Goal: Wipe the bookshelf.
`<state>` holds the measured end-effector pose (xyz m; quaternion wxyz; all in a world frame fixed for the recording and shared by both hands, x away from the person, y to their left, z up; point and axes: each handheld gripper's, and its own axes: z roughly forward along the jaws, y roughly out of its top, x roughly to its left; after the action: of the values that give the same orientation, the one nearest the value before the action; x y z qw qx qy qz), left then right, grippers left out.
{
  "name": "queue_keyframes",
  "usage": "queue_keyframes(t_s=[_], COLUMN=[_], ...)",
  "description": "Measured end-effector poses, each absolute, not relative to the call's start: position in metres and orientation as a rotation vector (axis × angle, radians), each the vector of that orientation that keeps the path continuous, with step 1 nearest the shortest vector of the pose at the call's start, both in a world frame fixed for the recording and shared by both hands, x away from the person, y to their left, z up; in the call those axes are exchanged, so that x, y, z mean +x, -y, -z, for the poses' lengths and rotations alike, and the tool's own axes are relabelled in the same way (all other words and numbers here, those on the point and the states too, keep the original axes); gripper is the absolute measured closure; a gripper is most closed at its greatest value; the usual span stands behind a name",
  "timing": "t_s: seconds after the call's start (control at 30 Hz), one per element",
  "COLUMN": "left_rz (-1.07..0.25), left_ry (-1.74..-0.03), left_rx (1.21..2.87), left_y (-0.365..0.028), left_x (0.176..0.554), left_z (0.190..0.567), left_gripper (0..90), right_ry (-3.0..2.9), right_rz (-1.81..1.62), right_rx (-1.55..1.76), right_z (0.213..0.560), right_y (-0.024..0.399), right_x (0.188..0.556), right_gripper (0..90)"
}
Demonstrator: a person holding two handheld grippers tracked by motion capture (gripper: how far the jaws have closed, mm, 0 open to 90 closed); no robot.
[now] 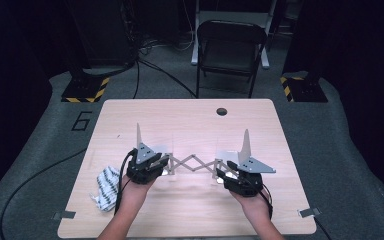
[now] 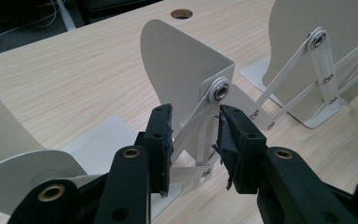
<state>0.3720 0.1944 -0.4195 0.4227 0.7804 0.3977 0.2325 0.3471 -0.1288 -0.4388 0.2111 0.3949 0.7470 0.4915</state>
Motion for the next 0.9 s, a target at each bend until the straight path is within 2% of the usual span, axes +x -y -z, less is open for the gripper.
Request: queue_keyframes(t_s=[0.9], left_rz=[-0.604], left_ry=[-0.98], left_rx=[1.938], left_y=[-0.148], left_x=[0.427], left_z=[0.419], left_gripper=[64.1], right_ry=[-1.979], right_rz=[-1.328], right_rx=[1.195], right_z=[0.438], right_y=[0.155], right_x=[0.357], right_gripper=[46.5])
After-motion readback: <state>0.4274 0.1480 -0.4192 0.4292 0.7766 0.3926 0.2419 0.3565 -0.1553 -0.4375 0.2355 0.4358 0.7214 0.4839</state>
